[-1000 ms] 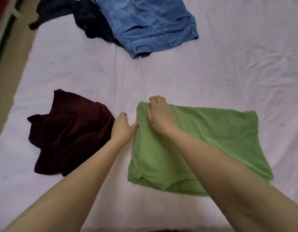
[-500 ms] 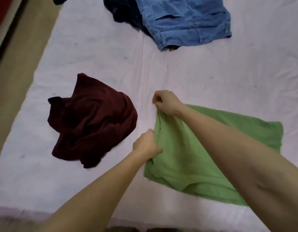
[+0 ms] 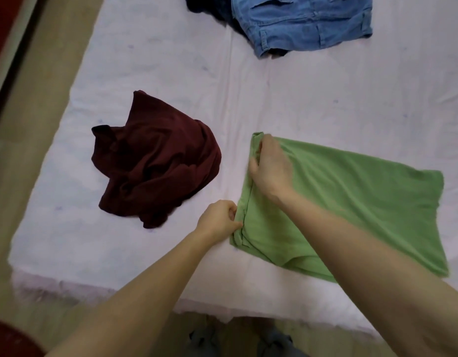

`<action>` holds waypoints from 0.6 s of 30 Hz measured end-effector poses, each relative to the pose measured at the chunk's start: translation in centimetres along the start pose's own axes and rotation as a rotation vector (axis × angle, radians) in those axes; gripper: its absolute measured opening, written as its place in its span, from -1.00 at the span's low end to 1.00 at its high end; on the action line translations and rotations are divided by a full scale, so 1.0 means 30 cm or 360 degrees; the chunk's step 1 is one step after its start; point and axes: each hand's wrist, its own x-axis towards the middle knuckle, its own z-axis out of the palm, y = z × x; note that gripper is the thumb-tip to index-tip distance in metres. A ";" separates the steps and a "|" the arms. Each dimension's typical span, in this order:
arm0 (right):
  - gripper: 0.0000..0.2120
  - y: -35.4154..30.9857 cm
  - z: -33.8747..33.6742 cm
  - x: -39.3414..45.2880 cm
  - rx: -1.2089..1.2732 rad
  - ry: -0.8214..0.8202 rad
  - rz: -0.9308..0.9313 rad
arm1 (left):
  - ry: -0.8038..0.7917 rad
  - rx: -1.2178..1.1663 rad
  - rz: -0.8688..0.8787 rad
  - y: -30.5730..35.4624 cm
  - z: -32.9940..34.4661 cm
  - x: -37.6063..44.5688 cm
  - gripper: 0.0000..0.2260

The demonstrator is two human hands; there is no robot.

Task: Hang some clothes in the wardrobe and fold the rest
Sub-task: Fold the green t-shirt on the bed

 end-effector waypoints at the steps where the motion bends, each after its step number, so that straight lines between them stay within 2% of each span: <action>1: -0.78 0.007 0.003 -0.056 0.0019 -0.0085 0.0047 | 0.0029 0.0029 0.0003 0.001 0.010 -0.011 -0.86; 4: -0.69 0.047 0.010 -0.169 -0.0016 -0.0405 0.0173 | 0.0038 0.0224 0.0082 -0.003 0.038 -0.054 -0.88; 7: -0.61 0.070 -0.001 -0.153 0.0064 -0.0432 0.0149 | -0.0104 0.0692 0.0177 -0.018 0.043 -0.080 -0.77; 9: -0.60 0.063 -0.012 -0.100 0.0190 -0.0261 0.0126 | -0.0107 0.0523 0.0083 -0.006 0.030 -0.078 -0.76; 12: -0.48 0.036 -0.013 0.004 0.0200 -0.0105 0.0105 | 0.0169 0.0035 -0.0077 0.041 0.028 -0.055 -0.75; 15: -0.35 0.002 0.007 0.098 -0.0058 -0.0196 0.0192 | 0.0240 0.0147 -0.0120 0.089 0.062 -0.039 -0.67; 18: -0.52 -0.016 0.033 0.138 -0.0216 -0.0274 0.0204 | 0.0170 0.0320 -0.0114 0.125 0.106 -0.046 -0.79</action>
